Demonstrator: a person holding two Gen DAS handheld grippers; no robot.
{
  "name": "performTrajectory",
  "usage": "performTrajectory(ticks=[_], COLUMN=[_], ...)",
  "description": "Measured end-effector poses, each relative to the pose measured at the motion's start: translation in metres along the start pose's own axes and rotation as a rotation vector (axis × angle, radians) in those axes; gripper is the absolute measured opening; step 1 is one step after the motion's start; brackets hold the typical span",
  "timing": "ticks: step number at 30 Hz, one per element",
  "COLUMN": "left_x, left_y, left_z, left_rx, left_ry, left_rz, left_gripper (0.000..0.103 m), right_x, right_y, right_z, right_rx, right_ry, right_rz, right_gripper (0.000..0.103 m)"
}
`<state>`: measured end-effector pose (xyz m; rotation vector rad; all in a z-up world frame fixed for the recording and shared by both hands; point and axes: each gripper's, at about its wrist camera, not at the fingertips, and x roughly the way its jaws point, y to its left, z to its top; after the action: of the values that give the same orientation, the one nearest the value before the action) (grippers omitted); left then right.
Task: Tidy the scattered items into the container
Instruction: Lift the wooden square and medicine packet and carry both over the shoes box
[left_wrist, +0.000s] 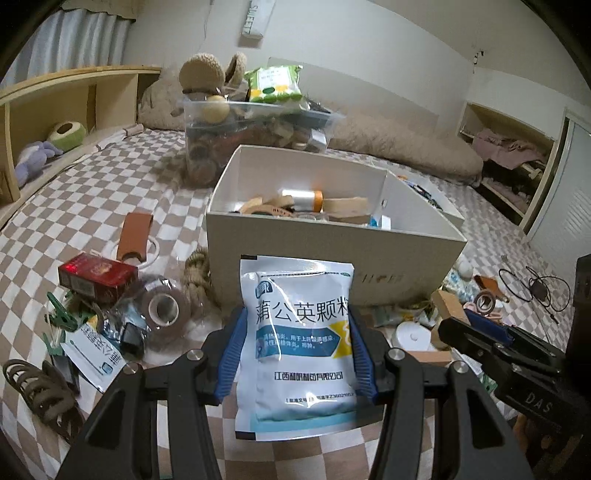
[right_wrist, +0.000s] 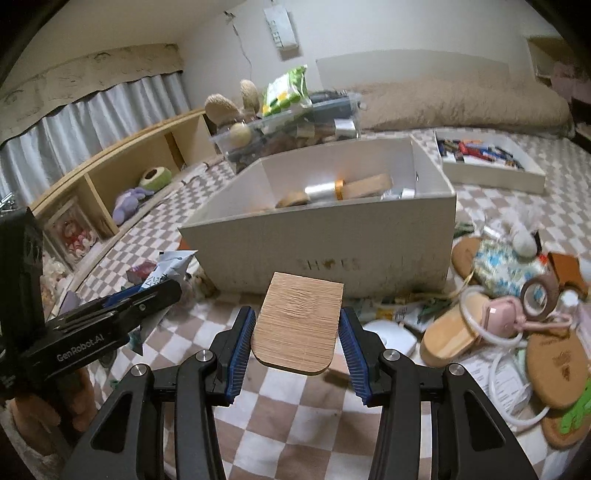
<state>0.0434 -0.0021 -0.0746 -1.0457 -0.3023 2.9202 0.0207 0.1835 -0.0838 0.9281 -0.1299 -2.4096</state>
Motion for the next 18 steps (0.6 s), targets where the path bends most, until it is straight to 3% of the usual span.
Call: performTrajectory(ticks=[18], left_x=[-0.045], left_y=[-0.011], left_z=[0.058], left_rx=[0.045], left_ry=[-0.162], left_rz=[-0.03], left_gripper=[0.052], right_x=[-0.045], right_y=[0.023], right_z=[0.058], right_rx=[-0.137], right_ry=[-0.174], right_rz=[0.004], right_gripper=[0.047])
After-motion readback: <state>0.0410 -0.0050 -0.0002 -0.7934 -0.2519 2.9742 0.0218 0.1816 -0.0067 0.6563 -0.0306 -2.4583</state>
